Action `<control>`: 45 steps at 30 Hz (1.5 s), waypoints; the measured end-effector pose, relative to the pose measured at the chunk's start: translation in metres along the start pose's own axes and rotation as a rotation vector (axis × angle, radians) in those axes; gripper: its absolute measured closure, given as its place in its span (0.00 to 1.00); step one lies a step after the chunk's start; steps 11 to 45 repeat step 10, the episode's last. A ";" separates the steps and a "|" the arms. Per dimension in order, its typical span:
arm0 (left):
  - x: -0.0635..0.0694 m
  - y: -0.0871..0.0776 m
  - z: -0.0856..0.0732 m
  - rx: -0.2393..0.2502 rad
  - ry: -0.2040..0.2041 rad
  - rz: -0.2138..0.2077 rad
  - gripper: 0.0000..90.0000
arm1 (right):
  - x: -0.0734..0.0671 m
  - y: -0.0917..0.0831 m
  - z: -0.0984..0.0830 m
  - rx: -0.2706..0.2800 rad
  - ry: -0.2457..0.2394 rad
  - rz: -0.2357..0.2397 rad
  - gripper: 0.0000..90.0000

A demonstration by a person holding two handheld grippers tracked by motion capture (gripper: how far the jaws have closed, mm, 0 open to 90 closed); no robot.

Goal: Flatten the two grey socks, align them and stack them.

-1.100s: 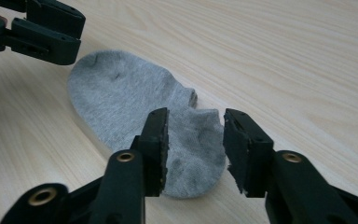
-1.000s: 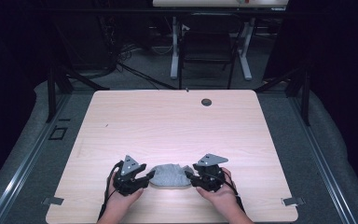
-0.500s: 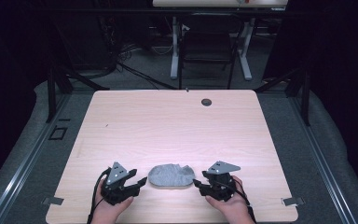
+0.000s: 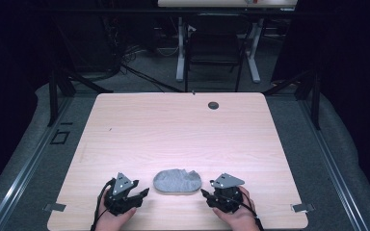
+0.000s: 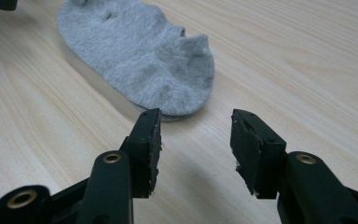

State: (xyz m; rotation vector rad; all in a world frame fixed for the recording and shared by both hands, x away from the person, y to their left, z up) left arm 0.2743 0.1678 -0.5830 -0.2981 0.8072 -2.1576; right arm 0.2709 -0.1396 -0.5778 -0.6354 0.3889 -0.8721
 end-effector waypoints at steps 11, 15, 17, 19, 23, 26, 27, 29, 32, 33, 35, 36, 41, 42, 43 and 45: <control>0.001 0.001 0.002 0.014 -0.008 -0.014 0.54 | -0.001 0.004 -0.003 -0.011 -0.003 0.005 0.58; 0.001 0.001 0.002 0.014 -0.008 -0.014 0.54 | -0.001 0.004 -0.003 -0.011 -0.003 0.005 0.58; 0.001 0.001 0.002 0.014 -0.008 -0.014 0.54 | -0.001 0.004 -0.003 -0.011 -0.003 0.005 0.58; 0.001 0.001 0.002 0.014 -0.008 -0.014 0.54 | -0.001 0.004 -0.003 -0.011 -0.003 0.005 0.58; 0.001 0.001 0.002 0.014 -0.008 -0.014 0.54 | -0.001 0.004 -0.003 -0.011 -0.003 0.005 0.58; 0.001 0.001 0.002 0.014 -0.008 -0.014 0.54 | -0.001 0.004 -0.003 -0.011 -0.003 0.005 0.58; 0.001 0.001 0.002 0.014 -0.008 -0.014 0.54 | -0.001 0.004 -0.003 -0.011 -0.003 0.005 0.58; 0.001 0.001 0.002 0.014 -0.008 -0.014 0.54 | -0.001 0.004 -0.003 -0.011 -0.003 0.005 0.58; 0.001 0.001 0.002 0.014 -0.008 -0.014 0.54 | -0.001 0.004 -0.003 -0.011 -0.003 0.005 0.58; 0.001 0.001 0.002 0.014 -0.008 -0.014 0.54 | -0.001 0.004 -0.003 -0.011 -0.003 0.005 0.58; 0.001 0.001 0.002 0.014 -0.008 -0.014 0.54 | -0.001 0.004 -0.003 -0.011 -0.003 0.005 0.58; 0.001 0.001 0.002 0.014 -0.008 -0.014 0.54 | -0.001 0.004 -0.003 -0.011 -0.003 0.005 0.58; 0.001 0.001 0.002 0.014 -0.008 -0.014 0.54 | -0.001 0.004 -0.003 -0.011 -0.003 0.005 0.58; 0.001 0.001 0.002 0.014 -0.008 -0.014 0.54 | -0.001 0.004 -0.003 -0.011 -0.003 0.005 0.58; 0.001 0.001 0.002 0.014 -0.008 -0.014 0.54 | -0.001 0.004 -0.003 -0.011 -0.003 0.005 0.58; 0.001 0.001 0.002 0.014 -0.008 -0.014 0.54 | -0.001 0.004 -0.003 -0.011 -0.003 0.005 0.58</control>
Point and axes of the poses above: each handheld gripper's, and its own axes: y roughly forward along the jaws, z roughly out of its top, x roughly to its right, the point moved 3 cm from there along y, roughly forward along the jaws, and after that the axes turned 6 degrees about y, right-handed, at the moved point
